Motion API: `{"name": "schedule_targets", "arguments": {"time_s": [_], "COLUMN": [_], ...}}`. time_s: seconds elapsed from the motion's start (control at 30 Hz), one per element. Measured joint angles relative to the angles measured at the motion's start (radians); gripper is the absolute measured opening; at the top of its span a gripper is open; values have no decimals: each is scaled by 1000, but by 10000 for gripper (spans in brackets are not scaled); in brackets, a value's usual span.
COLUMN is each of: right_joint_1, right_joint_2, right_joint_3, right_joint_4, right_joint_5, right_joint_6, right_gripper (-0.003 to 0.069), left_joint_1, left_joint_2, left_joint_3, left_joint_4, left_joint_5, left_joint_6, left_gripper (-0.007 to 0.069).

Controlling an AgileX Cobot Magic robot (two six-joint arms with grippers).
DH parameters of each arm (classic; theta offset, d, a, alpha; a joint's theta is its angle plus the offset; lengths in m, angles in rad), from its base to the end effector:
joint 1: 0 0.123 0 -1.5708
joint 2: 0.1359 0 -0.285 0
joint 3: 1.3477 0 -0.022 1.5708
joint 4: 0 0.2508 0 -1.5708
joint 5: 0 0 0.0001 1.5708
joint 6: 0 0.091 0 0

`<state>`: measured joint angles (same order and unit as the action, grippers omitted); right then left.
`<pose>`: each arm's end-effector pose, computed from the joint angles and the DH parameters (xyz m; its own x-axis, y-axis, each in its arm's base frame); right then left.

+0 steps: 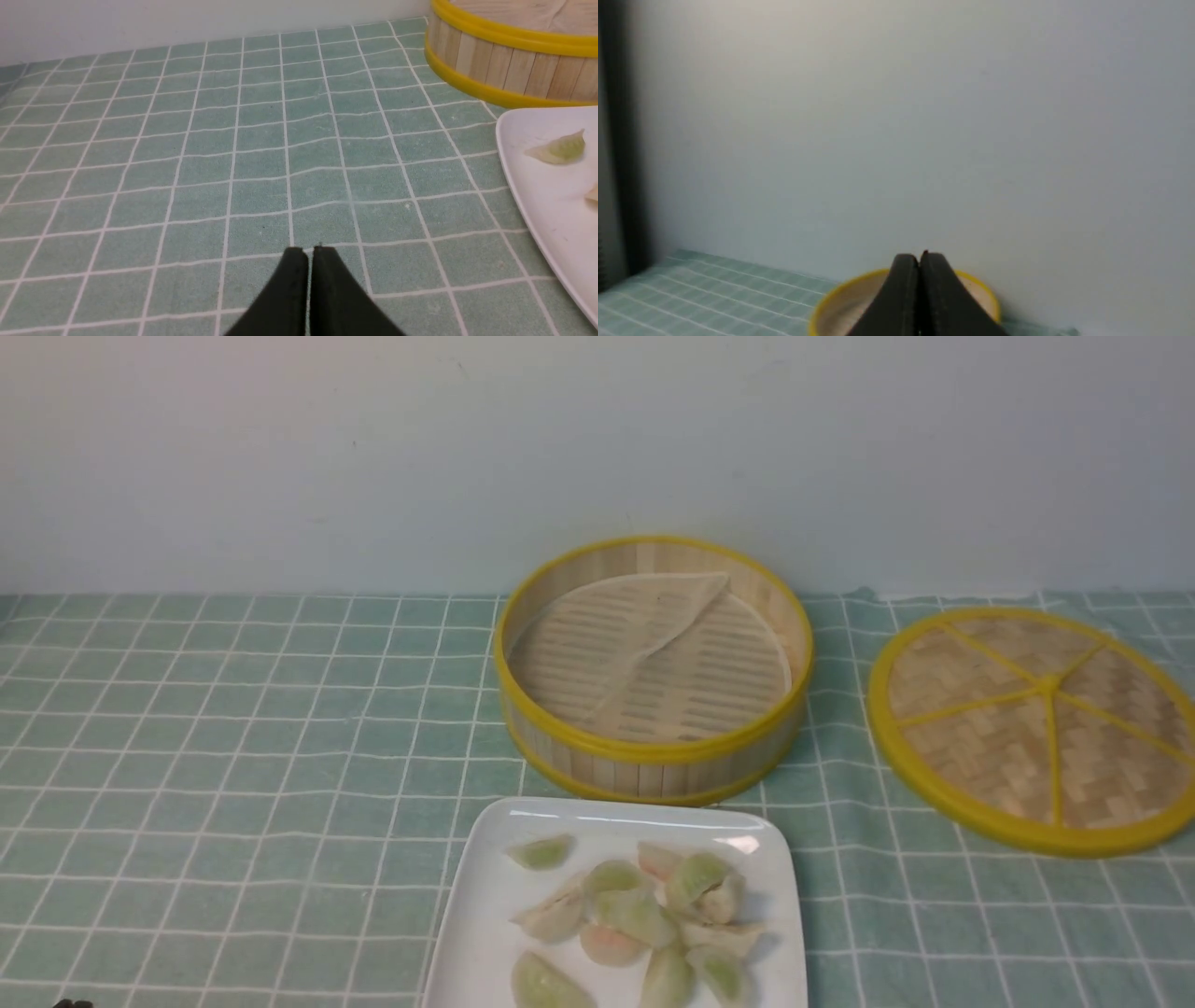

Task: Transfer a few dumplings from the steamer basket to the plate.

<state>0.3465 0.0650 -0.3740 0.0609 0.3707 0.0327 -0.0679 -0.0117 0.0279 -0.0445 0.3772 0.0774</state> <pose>0.0318 0.0136 0.2992 -0.0077 0.0922 -0.9957 -0.3610 0.9283 0.0887 0.0523 -0.0051 0.1705 -0.2972 0.0563 -0.9531 0.0942 0.9951 0.0294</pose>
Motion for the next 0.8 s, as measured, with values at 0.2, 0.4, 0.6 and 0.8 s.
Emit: {"name": "schedule_targets", "arguments": {"time_s": [0.2, 0.4, 0.6, 0.8], "right_joint_1": [-293, -358, -358, -358], "right_joint_2": [-56, -76, -76, -76], "right_joint_3": [279, 391, 392, 392], "right_joint_4": [-77, -99, -99, -99], "right_joint_5": [1, 23, 22, 22], "right_joint_6": [-13, -13, -13, -13], "right_gripper": [-14, -14, -14, -14], "left_joint_1": [0, 0, 0, 0], "left_joint_2": [0, 0, 0, 0], "left_joint_3": [0, 0, 0, 0], "left_joint_4": [0, 1, 0, 0], "left_joint_5": [0, 1, 2, 2], "left_joint_6": [0, 0, 0, 0], "left_gripper": [-6, -6, -6, -6]}}
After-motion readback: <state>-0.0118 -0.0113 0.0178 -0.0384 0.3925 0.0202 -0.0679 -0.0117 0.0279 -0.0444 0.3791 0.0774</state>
